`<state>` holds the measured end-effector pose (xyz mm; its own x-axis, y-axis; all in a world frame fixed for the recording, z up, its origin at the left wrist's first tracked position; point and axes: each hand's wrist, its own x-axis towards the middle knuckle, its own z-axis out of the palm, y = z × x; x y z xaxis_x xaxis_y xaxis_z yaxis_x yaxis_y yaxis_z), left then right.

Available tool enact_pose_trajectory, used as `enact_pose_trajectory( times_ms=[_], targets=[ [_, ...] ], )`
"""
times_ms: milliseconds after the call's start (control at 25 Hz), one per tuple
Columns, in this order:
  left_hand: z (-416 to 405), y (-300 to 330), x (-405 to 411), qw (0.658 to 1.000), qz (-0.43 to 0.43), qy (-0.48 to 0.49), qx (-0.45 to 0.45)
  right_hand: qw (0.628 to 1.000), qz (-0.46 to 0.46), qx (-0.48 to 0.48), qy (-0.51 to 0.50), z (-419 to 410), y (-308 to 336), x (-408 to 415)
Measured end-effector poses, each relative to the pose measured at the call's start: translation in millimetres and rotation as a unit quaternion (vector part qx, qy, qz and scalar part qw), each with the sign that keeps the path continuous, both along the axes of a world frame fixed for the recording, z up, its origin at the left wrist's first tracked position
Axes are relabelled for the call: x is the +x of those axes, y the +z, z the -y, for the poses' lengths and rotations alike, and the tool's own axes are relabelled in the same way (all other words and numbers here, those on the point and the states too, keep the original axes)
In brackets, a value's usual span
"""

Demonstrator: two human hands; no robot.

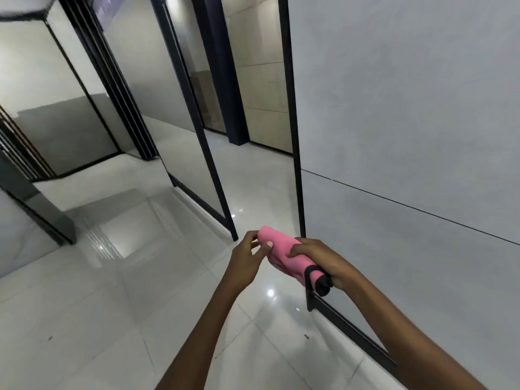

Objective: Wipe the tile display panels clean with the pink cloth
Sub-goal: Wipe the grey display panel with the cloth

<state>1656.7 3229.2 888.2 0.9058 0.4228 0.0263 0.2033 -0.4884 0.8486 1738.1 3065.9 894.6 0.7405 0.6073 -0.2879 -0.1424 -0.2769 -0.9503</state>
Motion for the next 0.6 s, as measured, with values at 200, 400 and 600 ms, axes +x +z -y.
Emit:
enact_pose_trajectory(
  times_ms=[200, 400, 600],
  targets=[
    [-63, -16, 120, 0.998, 0.018, -0.015, -0.051, 0.994, 0.016, 0.021, -0.102, -57, -6, 85],
    [-105, -21, 221, 0.97, -0.03, -0.104, -0.218, 0.953, -0.013, 0.082, -0.291, -68, -26, 129],
    [-147, -25, 268, 0.89, -0.1, -0.194, -0.399, 0.925, 0.177, -0.03, -0.335, -96, -44, 113]
  ],
)
